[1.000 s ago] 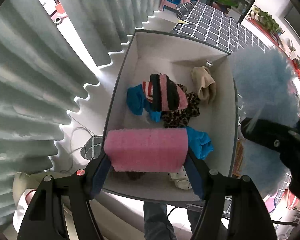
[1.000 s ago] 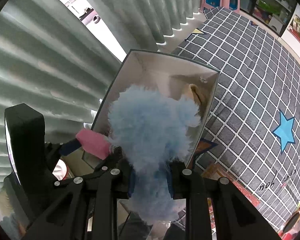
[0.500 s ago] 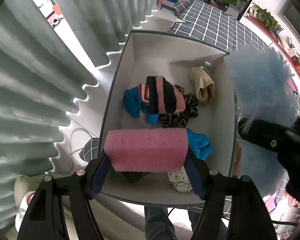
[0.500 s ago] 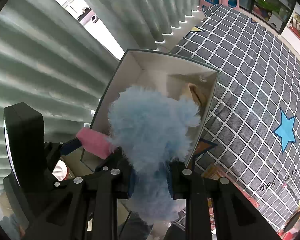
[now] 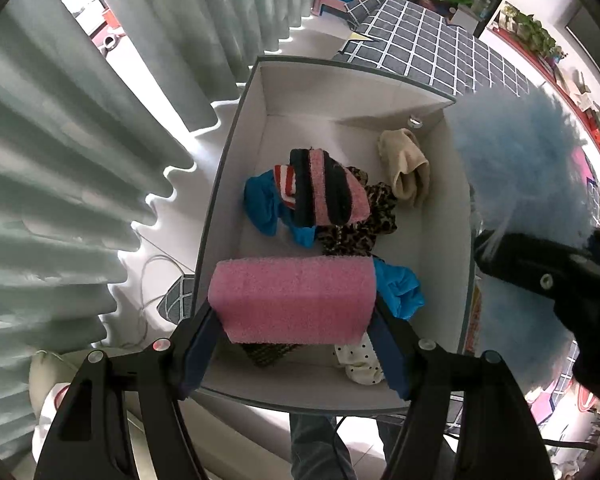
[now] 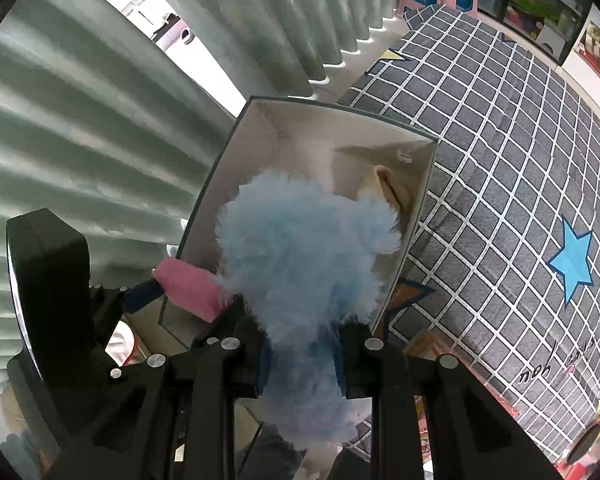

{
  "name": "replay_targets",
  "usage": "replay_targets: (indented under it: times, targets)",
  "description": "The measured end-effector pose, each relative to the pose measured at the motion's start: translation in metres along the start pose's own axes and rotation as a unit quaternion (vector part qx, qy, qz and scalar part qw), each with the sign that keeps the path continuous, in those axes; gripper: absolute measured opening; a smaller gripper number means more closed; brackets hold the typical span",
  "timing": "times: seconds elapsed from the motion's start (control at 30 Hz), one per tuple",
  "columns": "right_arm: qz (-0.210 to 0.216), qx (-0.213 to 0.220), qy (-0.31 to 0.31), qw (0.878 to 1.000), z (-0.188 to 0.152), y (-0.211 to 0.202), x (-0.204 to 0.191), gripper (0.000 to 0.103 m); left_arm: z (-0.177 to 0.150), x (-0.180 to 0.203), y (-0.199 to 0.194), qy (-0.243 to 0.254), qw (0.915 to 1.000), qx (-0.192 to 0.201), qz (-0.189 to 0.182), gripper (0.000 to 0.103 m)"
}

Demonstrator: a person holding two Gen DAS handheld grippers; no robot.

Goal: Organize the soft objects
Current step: 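Hold the pink sponge and blue plush above the box with both tools, then open both tools to drop the pink sponge and blue plush into the box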

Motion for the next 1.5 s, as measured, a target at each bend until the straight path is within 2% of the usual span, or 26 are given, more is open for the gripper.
replay_targets:
  times: [1.23, 1.4, 1.5]
  targets:
    - [-0.004, -0.008, 0.013, 1.000, 0.008, 0.008, 0.002, 0.026, 0.004, 0.000, 0.010, 0.001, 0.9999, -0.010, 0.001, 0.073]
    - [-0.004, -0.007, 0.014, 1.000, 0.012, 0.011, 0.001, 0.026, 0.007, 0.002, 0.007, -0.002, 0.9999, 0.005, -0.016, 0.075]
    - [0.001, 0.006, 0.017, 1.000, 0.015, 0.006, 0.001, 0.028, 0.007, 0.000, 0.000, -0.004, 0.9995, 0.023, -0.020, 0.082]
Point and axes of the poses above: each gripper's, at about its wrist camera, not at the fingertips, and y roughly the way its jaws point, x to its right, z to its top, the point moved 2 cm from there along y, roughly the way its jaws point, and after that the axes turned 1 degree about -z, right-handed, at the moved point
